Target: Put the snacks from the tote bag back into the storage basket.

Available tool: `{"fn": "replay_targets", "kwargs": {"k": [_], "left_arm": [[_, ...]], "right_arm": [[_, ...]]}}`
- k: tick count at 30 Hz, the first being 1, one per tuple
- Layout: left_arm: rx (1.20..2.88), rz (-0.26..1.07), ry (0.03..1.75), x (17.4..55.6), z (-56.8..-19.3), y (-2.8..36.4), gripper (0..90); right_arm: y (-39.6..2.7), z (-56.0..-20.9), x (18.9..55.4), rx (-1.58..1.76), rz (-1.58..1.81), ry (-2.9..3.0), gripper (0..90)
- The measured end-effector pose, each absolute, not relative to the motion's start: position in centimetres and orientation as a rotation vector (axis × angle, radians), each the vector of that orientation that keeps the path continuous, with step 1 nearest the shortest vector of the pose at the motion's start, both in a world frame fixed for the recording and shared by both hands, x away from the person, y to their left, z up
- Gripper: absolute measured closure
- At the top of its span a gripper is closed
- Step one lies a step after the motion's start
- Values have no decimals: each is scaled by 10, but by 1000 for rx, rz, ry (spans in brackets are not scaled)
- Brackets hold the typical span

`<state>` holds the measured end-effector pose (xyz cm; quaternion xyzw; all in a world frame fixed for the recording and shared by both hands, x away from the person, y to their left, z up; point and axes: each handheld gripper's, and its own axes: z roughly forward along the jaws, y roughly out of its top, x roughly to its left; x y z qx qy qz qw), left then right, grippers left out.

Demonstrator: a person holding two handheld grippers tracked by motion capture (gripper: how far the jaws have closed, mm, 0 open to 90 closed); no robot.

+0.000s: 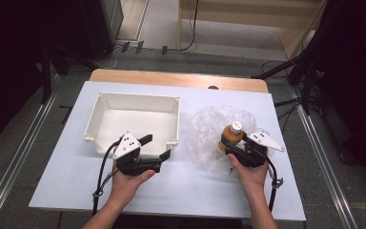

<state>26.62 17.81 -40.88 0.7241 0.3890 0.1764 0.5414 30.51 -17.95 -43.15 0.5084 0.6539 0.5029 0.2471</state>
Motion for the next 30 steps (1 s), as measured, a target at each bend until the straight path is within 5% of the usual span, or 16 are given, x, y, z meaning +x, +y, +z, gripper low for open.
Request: {"fn": "replay_targets", "kwargs": {"k": [30], "left_arm": [[1672,484,1007,257,-425,264,73]], "right_arm": [[-189,-404,298,1398,1386,1724,313]]}}
